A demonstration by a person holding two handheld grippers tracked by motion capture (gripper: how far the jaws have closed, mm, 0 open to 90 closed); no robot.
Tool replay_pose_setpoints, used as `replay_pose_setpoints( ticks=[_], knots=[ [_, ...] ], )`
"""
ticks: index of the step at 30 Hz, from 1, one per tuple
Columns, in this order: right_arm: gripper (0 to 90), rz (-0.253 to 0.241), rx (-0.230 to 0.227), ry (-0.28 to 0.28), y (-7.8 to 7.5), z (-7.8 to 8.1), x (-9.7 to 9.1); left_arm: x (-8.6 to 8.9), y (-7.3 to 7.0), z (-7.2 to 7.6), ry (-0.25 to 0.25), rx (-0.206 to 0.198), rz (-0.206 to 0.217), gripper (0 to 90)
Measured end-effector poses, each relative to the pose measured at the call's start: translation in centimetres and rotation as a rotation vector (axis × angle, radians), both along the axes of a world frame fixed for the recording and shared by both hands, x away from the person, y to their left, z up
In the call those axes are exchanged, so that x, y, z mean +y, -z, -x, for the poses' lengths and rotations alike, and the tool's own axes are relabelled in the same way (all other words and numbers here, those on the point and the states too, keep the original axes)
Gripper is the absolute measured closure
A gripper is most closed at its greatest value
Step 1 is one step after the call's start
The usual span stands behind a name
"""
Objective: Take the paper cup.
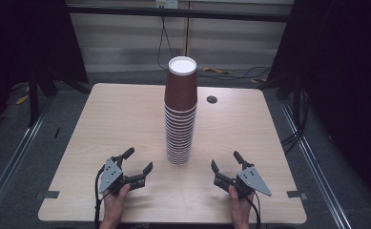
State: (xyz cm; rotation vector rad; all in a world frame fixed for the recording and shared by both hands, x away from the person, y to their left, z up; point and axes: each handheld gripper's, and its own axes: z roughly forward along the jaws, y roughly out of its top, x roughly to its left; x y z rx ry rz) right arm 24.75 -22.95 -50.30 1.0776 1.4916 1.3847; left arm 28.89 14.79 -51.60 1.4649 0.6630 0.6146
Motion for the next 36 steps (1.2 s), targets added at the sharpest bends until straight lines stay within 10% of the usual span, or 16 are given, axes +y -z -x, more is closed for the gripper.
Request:
replay_pose_setpoints(
  ticks=[17, 36],
  knots=[
    [12.7, -0.005, 0.043, 0.010, -0.12, -0.26, 0.06, -0.03, 0.00, 0.01, 0.000, 0.003, 0.003, 15.6],
    [13.9, 0.006, 0.126, -0.116, -0.87, -0.61, 0.66, 0.00, 0.00, 0.00, 0.005, 0.003, 0.003, 15.6]
  ],
)
